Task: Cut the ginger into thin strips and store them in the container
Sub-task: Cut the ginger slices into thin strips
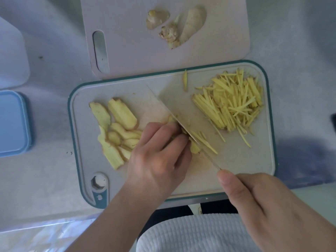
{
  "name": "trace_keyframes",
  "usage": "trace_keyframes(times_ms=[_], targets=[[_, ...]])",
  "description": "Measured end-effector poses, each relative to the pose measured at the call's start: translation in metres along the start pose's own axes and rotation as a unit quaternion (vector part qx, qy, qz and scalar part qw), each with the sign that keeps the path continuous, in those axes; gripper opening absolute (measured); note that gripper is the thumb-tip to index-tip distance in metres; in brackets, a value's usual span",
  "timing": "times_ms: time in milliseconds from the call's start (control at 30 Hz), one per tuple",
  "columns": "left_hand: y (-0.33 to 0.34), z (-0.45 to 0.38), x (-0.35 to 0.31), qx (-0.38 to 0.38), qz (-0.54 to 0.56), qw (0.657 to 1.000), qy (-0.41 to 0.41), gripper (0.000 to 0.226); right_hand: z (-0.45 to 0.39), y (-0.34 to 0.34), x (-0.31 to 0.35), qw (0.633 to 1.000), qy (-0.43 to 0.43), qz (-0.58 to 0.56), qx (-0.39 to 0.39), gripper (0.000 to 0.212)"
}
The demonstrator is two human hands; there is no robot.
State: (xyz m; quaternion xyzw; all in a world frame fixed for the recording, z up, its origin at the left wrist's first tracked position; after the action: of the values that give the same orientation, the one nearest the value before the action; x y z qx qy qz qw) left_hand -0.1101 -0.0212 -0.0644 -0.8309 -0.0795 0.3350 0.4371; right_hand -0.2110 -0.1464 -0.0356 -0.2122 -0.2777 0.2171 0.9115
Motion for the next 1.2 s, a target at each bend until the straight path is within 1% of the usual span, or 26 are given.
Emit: trace_keyframes(times_ms=[133, 233, 267, 300, 400, 433, 467, 567, 600, 700, 800, 900, 1033, 1133, 1200], targets=[[0.001, 0.0, 0.001, 0.001, 0.001, 1.0, -0.003, 0.011, -0.022, 0.008, 0.008, 1.0, -0.023, -0.004, -0.011, 0.073], [0.001, 0.001, 0.001, 0.008, -0.001, 1.0, 0.004, 0.009, -0.029, 0.006, 0.017, 0.999, -0.016, -0.028, -0.014, 0.061], [0.001, 0.002, 0.001, 0.009, -0.004, 1.0, 0.006, 0.009, -0.03, 0.006, 0.019, 0.999, -0.02, -0.032, -0.013, 0.06], [0.001, 0.002, 0.0, 0.006, -0.006, 1.0, 0.008, 0.013, -0.031, 0.007, 0.021, 0.999, -0.025, -0.031, -0.011, 0.062], [-0.003, -0.002, -0.002, -0.023, 0.018, 1.0, -0.006, 0.036, -0.037, 0.01, 0.029, 0.999, -0.047, -0.011, -0.014, 0.068], [-0.004, -0.002, -0.002, -0.028, 0.024, 0.999, -0.008, 0.039, -0.039, 0.009, 0.031, 0.999, -0.05, -0.009, -0.018, 0.069], [-0.003, -0.003, -0.002, -0.024, 0.022, 0.999, -0.009, 0.036, -0.039, 0.008, 0.031, 0.999, -0.05, -0.008, -0.021, 0.07], [0.0, -0.001, -0.001, 0.003, -0.004, 1.0, -0.013, 0.014, -0.025, 0.001, 0.011, 0.999, -0.031, 0.008, -0.024, 0.068], [0.001, 0.0, 0.0, 0.007, -0.008, 1.0, -0.018, 0.01, -0.017, -0.001, 0.002, 1.0, -0.018, 0.002, -0.02, 0.07], [0.002, 0.0, 0.0, 0.008, -0.004, 1.0, -0.02, 0.008, -0.012, 0.001, -0.006, 1.0, -0.003, 0.002, -0.026, 0.073], [0.0, 0.002, -0.001, 0.019, -0.002, 1.0, -0.004, 0.007, -0.03, 0.0, 0.016, 0.999, -0.03, -0.017, -0.037, 0.065], [0.0, 0.004, -0.003, 0.036, -0.02, 0.999, 0.018, 0.012, -0.031, -0.003, 0.028, 0.997, -0.053, -0.035, -0.032, 0.061], [-0.001, 0.002, -0.004, 0.028, -0.014, 0.999, 0.006, 0.012, -0.008, -0.001, 0.005, 0.999, -0.038, -0.029, -0.015, 0.069], [-0.001, 0.0, -0.002, 0.028, -0.008, 1.0, 0.003, 0.013, -0.001, -0.001, -0.005, 0.999, -0.028, -0.001, -0.018, 0.061], [-0.001, -0.001, -0.002, 0.03, -0.004, 1.0, 0.003, 0.013, 0.004, -0.001, -0.007, 1.0, -0.013, -0.004, -0.014, 0.061]])
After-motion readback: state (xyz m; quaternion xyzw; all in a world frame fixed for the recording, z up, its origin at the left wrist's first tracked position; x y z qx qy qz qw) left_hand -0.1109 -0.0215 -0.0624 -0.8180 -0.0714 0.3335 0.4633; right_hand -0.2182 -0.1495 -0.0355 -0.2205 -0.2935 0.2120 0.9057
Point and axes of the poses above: each hand's wrist, its own z-axis away from the middle knuckle, its own y-axis out of the palm, x = y × z, the point moved 6 cm from there along -z, towards the middle knuckle, and after that the axes turned 8 degrees about y, right-handed, at the moved point
